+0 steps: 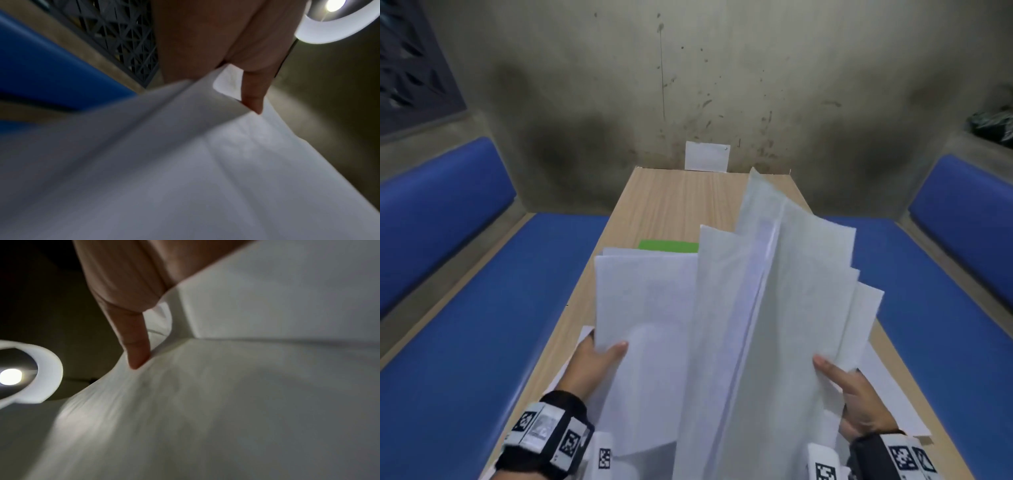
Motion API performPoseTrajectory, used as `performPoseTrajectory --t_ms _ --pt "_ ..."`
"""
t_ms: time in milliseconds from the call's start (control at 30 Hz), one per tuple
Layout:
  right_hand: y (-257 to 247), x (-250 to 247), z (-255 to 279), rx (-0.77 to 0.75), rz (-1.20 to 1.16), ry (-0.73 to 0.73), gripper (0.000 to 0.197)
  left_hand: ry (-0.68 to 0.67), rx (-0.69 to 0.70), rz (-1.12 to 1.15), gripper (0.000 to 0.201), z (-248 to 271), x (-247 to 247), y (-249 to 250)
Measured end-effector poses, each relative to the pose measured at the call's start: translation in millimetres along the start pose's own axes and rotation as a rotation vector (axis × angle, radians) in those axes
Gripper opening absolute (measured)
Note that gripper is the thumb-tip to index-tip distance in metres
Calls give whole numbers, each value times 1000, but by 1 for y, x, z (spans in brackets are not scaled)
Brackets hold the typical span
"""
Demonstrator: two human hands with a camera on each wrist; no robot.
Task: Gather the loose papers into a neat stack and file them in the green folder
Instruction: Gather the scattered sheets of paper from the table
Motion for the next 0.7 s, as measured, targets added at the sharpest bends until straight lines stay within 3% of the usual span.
performPoseTrajectory --t_ms 133,267,367,467,533,600,700 --pt "20 4 -6 15 109 69 32 -178 8 147 42 11 22 7" --pt "29 13 -2 38 71 48 42 -276 29 209 75 20 34 12" --pt "36 21 2 53 103 18 60 -294 -9 277 57 29 40 16" --pt "43 26 2 47 195 -5 97 -204 64 237 83 31 40 13" --pt "43 27 0 30 233 -1 105 -200 155 156 105 30 39 12" --pt "40 28 0 4 257 -15 104 -203 187 41 94 30 37 15" --pt "28 36 4 -49 300 -66 91 -184 175 6 39 31 34 15"
Point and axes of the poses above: each hand's wrist, its own z-axis away from the middle knuckle, its own x-axis out of the palm, y = z × x, the point moved 3 cm from there along -z, towards the middle knuckle, and after that the axes turned 11 degrees about -z, right-handed, at the moved point
